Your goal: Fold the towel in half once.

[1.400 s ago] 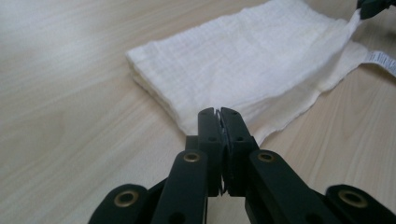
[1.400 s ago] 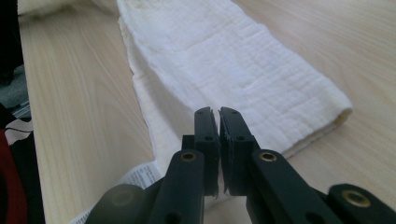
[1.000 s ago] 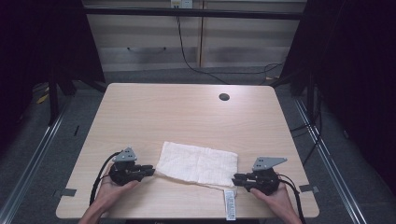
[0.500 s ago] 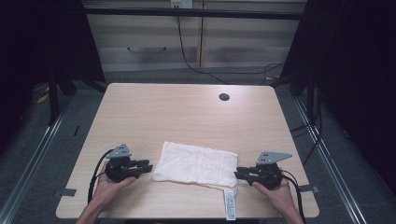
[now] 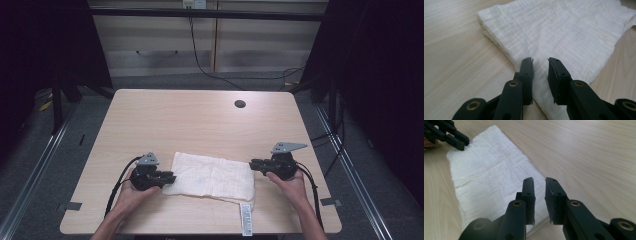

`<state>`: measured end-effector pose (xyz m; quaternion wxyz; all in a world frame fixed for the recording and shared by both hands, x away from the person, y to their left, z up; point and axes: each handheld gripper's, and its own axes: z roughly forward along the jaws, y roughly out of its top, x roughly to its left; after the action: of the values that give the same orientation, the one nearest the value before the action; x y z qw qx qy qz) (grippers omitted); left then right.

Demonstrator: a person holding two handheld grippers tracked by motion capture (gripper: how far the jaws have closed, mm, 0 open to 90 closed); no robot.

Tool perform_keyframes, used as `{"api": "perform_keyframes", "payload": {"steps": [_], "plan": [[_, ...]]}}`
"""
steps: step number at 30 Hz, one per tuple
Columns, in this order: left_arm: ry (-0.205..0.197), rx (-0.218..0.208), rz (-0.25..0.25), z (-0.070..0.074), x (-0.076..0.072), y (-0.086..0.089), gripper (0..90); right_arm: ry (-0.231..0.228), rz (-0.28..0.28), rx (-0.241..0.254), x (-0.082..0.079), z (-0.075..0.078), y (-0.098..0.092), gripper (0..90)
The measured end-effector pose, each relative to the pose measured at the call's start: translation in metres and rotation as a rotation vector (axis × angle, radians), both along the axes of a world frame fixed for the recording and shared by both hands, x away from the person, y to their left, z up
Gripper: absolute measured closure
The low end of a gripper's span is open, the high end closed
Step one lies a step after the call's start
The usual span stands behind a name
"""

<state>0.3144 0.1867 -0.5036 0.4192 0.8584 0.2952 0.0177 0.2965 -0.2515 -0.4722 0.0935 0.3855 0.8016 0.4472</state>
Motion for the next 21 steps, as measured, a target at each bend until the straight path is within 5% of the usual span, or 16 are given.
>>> {"api": "perform_keyframes", "payload": {"steps": [6,10,17,21], "plan": [[-0.001,0.013,0.009,0.001,-0.009,0.004,73.4,0.008,-0.018,-0.001,0.009,-0.002,0.001,76.3],[-0.005,0.033,0.006,0.002,-0.017,0.005,73.1,0.043,-0.030,-0.009,0.024,-0.007,0.001,67.7],[-0.001,0.006,0.011,0.000,-0.019,0.009,72.7,0.079,-0.024,-0.010,0.036,-0.018,0.008,68.1],[-0.006,0.004,0.016,0.000,-0.020,0.010,72.3,0.103,-0.004,-0.053,0.037,-0.028,0.013,67.8]]}}
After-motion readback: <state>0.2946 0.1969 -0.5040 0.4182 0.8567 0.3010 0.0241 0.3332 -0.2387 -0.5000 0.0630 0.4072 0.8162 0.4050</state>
